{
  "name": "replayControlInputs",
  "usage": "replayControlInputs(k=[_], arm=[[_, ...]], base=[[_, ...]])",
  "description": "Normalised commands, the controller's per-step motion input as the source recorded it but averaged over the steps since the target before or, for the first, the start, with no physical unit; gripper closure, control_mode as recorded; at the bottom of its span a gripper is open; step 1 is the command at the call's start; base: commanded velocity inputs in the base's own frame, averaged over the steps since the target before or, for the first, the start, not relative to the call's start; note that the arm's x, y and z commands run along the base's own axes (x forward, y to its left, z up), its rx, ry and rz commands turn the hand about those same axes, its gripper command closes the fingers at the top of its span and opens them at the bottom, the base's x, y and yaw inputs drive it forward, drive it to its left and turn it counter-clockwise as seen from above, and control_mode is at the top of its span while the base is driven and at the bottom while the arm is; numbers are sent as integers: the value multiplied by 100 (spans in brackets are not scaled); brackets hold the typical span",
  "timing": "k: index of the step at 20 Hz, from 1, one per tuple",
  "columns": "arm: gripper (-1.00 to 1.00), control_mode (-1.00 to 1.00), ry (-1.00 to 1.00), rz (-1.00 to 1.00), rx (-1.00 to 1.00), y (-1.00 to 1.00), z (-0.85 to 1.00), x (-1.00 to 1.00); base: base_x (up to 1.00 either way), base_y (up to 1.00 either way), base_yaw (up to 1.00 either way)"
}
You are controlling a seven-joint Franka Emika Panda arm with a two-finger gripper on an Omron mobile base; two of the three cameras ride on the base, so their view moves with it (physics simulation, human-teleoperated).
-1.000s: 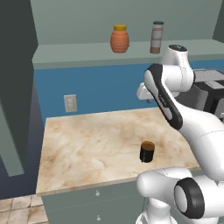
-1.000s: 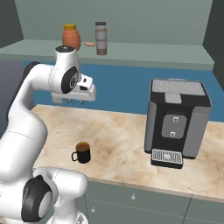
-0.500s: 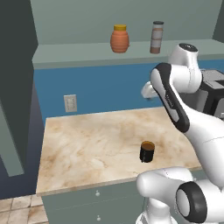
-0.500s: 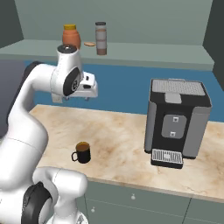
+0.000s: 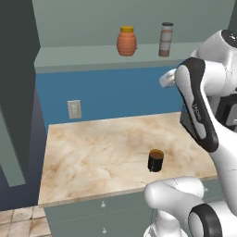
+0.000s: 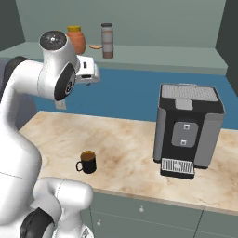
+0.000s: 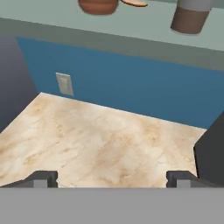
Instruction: Pick the cinnamon and honey bottle from the cabinet and place them next to the mug.
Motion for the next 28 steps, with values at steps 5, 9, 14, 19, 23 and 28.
replayControlInputs(k=[5,9,14,19,23,28], arm=[[-100,-100,-7,-28,0,0,58,-2],[-100,-100,-1,-43,0,0,37,20],[-100,-100,-11,-18,5,-4,25,33],[-100,-100,-18,1,17,-18,11,1],[-100,-100,-5,8,14,-26,33,7],[-100,-100,-2,8,4,-16,36,8]], base=[[0,0,0],[0,0,0],[0,0,0],[0,0,0],[0,0,0],[0,0,0]])
